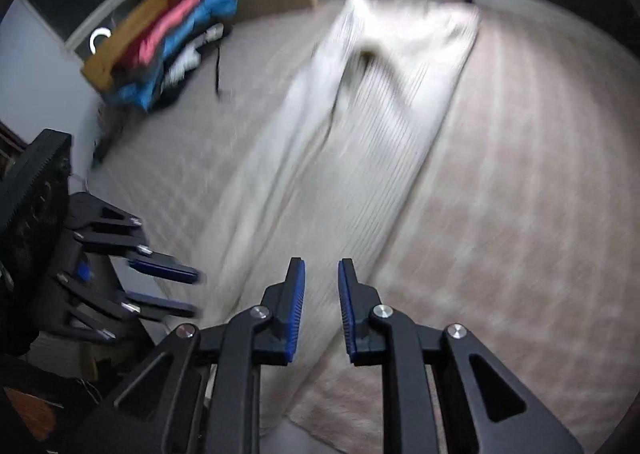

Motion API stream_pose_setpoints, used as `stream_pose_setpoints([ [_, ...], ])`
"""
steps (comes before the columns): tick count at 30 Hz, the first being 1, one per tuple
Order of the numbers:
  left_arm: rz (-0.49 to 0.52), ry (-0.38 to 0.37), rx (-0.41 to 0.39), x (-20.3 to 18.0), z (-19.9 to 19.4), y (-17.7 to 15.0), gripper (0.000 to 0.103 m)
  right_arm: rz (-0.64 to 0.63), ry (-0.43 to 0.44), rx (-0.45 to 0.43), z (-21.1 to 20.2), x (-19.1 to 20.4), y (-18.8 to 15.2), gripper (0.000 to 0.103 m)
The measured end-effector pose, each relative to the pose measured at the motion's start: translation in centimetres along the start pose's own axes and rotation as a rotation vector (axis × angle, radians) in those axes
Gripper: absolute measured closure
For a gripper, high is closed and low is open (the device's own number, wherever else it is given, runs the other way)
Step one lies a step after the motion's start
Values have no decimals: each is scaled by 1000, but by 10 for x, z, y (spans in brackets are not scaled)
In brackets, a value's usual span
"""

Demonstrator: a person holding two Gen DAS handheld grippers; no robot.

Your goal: Fold clothes

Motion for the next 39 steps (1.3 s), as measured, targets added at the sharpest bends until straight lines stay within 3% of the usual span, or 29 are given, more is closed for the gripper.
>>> stream_pose_setpoints([
  [5, 24, 104, -110, 49, -35, 92, 70, 12, -40, -126, -43, -37, 79, 86],
  [8, -15, 147, -115, 76, 1, 132, 67, -14, -145, -156, -26, -70, 117, 85],
  [12, -49, 203, -31, 106, 75, 157, 63, 87, -167, -134, 23, -128, 147, 85],
  [14, -90, 202, -5, 121, 98, 157, 66, 143, -160, -125, 47, -155, 158, 83],
  [16, -130, 203, 18, 134, 114, 154, 81, 199, -151, -117, 71, -182, 168, 73],
  [21, -133, 189, -15, 141, 116, 144, 81, 304, -56, -170, 97, -222, 183, 70],
  [29, -143, 163, -27, 139, 113, 140, 77, 229, 53, -289, 120, -228, 214, 67],
  [30, -144, 160, -27, 139, 112, 140, 77, 230, 64, -297, 122, -227, 216, 72],
  [32, -139, 165, -19, 137, 111, 139, 77, 228, 66, -307, 119, -221, 218, 95],
  [33, -132, 170, -13, 135, 112, 139, 77, 223, 66, -317, 115, -217, 218, 96],
  [36, -110, 186, 3, 131, 112, 139, 73, 134, -95, -408, 86, -210, 222, 96],
  [39, -107, 188, 15, 128, 111, 138, 72, 113, -169, -312, 106, -213, 224, 96],
])
Point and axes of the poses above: each gripper's, at about its wrist camera, not at the fingertips, and z roughly the way its jaws point, x to its left, y to its top, the point moved 7 cm from there along z, roughly the way its jaws point, and after that the axes turned 5 degrees about -z, right-handed, at the moved point
